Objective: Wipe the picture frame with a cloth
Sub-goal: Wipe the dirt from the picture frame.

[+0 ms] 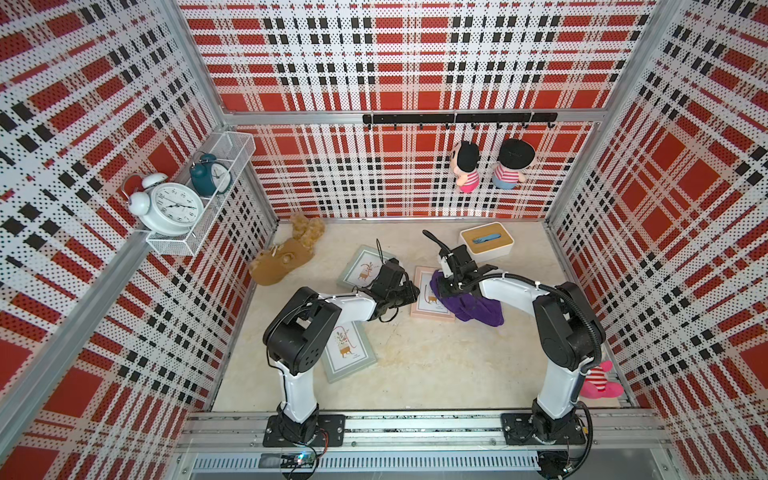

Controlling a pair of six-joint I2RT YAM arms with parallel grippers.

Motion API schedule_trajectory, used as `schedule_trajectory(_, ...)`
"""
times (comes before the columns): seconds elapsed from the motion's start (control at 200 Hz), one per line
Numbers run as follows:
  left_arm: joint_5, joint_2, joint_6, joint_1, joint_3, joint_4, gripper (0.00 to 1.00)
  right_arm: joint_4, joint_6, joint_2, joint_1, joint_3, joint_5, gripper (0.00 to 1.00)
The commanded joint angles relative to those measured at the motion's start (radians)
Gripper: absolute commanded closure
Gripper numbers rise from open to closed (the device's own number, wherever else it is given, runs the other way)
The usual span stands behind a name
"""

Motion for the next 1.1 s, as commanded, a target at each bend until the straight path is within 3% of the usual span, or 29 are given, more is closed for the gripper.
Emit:
schedule_trajectory(0.0, -0.012, 0.037, 0.046, 0.001, 0.051, -0.046, 0.72, -0.016, -0.033, 0.029, 0.012, 0.033, -0.015, 1.0)
schedule_trajectory(0.241, -0.07, 0.039, 0.055, 0.0, 0.053, -0.09, 0.73, -0.028, -0.035, 0.053, 0.014, 0.054, -0.006, 1.0)
schedule_trajectory(0.421, -0.109, -0.002, 0.068, 0.0, 0.042, -0.1, 0.68, -0.041, -0.026, 0.037, 0.014, 0.056, 0.023, 1.0)
schedule_trajectory(0.561, -0.107, 0.034, 0.071, 0.004, 0.055, -0.118, 0.68, -0.11, -0.01, 0.003, 0.015, 0.089, 0.092, 1.0)
schedule_trajectory(0.716, -0.086, 0.056, 0.074, -0.011, 0.067, -0.115, 0.73, -0.172, -0.025, -0.034, 0.014, 0.124, 0.144, 1.0)
schedule_trajectory(0.927, -0.085, 0.069, 0.061, -0.027, 0.063, -0.115, 0.82, -0.213, -0.014, 0.051, 0.025, 0.18, 0.091, 1.0)
schedule_trajectory(1.097, -0.091, 0.073, 0.04, -0.04, 0.031, -0.111, 0.83, -0.217, -0.002, 0.133, 0.043, 0.237, 0.043, 1.0)
